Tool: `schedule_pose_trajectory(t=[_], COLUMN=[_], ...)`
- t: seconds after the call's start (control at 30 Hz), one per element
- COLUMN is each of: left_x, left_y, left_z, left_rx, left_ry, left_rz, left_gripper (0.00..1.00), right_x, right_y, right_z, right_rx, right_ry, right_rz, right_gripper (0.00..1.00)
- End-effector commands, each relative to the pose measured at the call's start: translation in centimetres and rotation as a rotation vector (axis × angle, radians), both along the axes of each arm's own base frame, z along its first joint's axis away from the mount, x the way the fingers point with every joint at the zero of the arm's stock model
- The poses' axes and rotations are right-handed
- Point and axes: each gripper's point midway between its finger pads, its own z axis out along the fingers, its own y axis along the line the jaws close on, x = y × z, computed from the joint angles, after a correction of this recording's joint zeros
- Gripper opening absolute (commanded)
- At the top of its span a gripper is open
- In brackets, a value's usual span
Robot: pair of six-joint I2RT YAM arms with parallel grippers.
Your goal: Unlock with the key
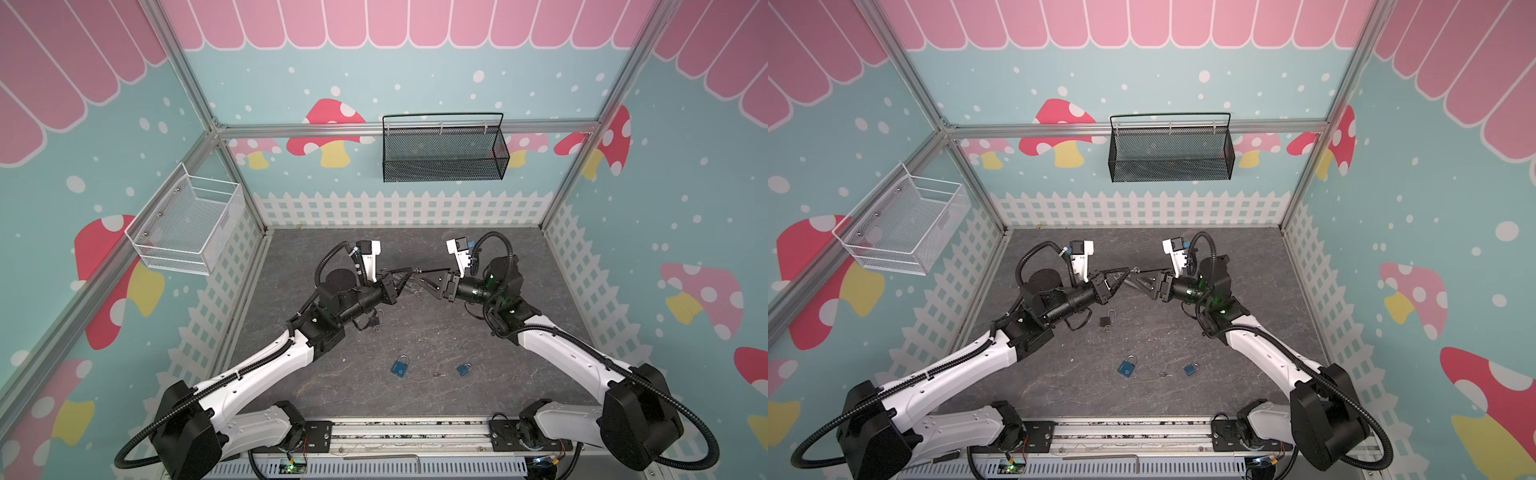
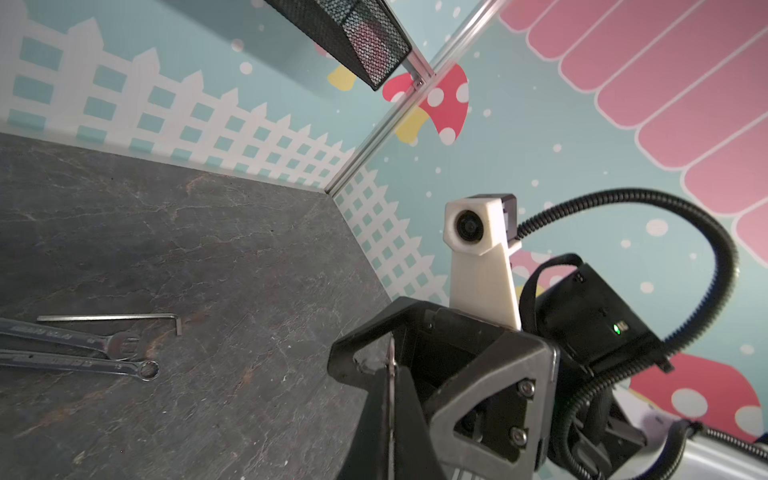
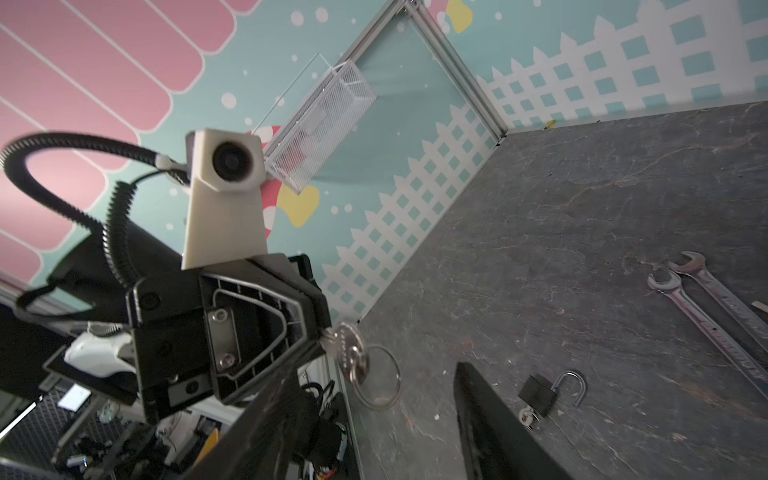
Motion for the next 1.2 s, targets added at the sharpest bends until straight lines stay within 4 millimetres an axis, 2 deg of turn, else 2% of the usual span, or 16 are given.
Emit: schedule_pose_trajectory(t=[0.0,0.13,0.27,0.43,0.67,0.77,0.93,1.0,1.17], left_x=[-2.3,-2.9,-3.4,-3.4,-3.1,-2.9,-2.8,-2.7,-2.5], left_y=[-0.4,-0.4,-0.3,-0.7,-1.4,-1.7,-1.6,-1.5,-1.2], left_z=[-3.2,-3.1,-2.2,-1.9,-1.8,-1.8,-1.7,-1.8,-1.9], left_rx=[0.200,0.295,0.315,0.312,0.311,0.310,0.319,0.326,0.333], left_ry=[0.022,0.004,-0.028,-0.036,-0.028,-0.021,-0.026,-0.019,-0.009], left_rz=[-0.168,-0.233,-0.269,-0.299,-0.331,-0.343,-0.339,-0.335,-0.323], left_gripper=[0.00,0.00,0.00,0.00,0.00,0.00,0.00,0.00,0.00], right_x=[-2.0,-2.5,-3.2,-3.1,-3.4,-3.4,-3.8,-3.8,-4.0], right_y=[-0.2,-0.9,-1.2,-1.2,-0.9,-0.8,-0.9,-1.0,-1.0], right_z=[0.1,0.1,-0.1,-0.8,-0.5,-0.8,-1.2,-1.1,-1.2], right_rx=[-0.041,-0.050,-0.052,-0.053,-0.031,-0.032,-0.033,-0.034,-0.034], right_ry=[-0.054,-0.093,-0.116,-0.103,-0.130,-0.126,-0.129,-0.134,-0.136], right_rz=[0.141,0.183,0.233,0.267,0.316,0.319,0.330,0.328,0.336], right_gripper=[0.64,0.64,0.61,0.54,0.42,0.33,0.30,0.24,0.23])
